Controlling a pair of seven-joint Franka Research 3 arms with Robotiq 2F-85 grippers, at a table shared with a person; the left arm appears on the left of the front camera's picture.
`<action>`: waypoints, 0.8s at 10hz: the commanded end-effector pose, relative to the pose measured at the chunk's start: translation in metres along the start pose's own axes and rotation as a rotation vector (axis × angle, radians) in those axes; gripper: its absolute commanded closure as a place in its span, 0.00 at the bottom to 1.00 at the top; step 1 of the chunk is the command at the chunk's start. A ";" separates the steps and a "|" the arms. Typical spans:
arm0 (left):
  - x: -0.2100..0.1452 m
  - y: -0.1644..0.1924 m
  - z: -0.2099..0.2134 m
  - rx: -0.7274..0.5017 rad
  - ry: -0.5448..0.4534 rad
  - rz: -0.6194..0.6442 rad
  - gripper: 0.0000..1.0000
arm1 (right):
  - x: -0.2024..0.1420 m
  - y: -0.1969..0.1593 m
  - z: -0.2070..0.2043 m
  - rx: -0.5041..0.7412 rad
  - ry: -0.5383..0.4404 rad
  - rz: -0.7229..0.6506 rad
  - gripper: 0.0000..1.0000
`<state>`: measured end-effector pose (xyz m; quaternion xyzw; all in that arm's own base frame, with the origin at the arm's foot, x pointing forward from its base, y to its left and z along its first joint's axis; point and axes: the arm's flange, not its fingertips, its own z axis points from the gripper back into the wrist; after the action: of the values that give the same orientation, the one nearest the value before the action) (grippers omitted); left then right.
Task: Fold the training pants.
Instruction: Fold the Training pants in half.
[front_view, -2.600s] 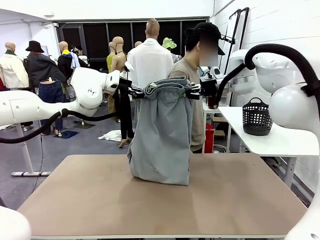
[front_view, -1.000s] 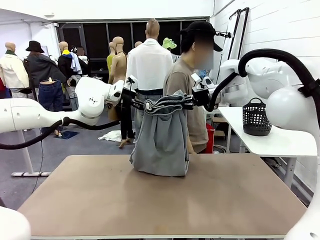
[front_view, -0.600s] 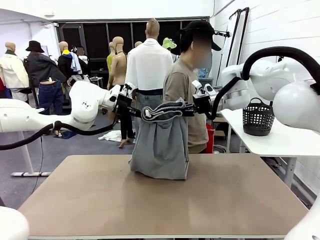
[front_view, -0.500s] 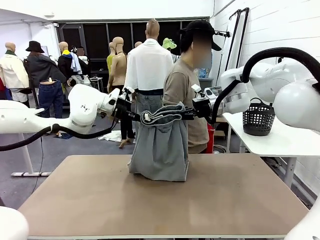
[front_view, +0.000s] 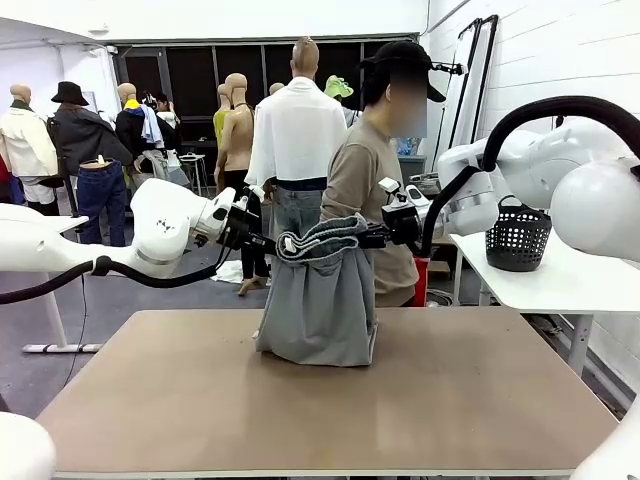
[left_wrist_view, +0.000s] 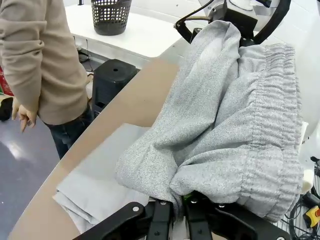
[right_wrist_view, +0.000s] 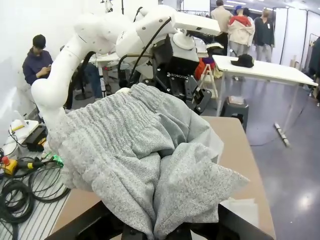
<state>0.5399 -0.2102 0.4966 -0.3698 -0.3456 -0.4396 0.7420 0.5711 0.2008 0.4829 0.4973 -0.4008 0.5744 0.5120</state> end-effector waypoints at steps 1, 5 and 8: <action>0.003 -0.001 -0.002 -0.012 -0.003 -0.003 1.00 | 0.001 0.000 0.000 -0.001 -0.002 0.000 1.00; 0.003 -0.001 -0.002 -0.012 -0.003 -0.003 1.00 | -0.002 -0.001 0.003 -0.004 0.000 -0.003 1.00; -0.013 -0.008 0.001 -0.028 0.045 0.086 1.00 | -0.031 0.004 0.000 -0.022 -0.088 -0.135 1.00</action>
<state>0.5359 -0.2102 0.4892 -0.3781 -0.3294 -0.4358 0.7474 0.5733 0.1925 0.4609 0.5146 -0.3930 0.5474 0.5302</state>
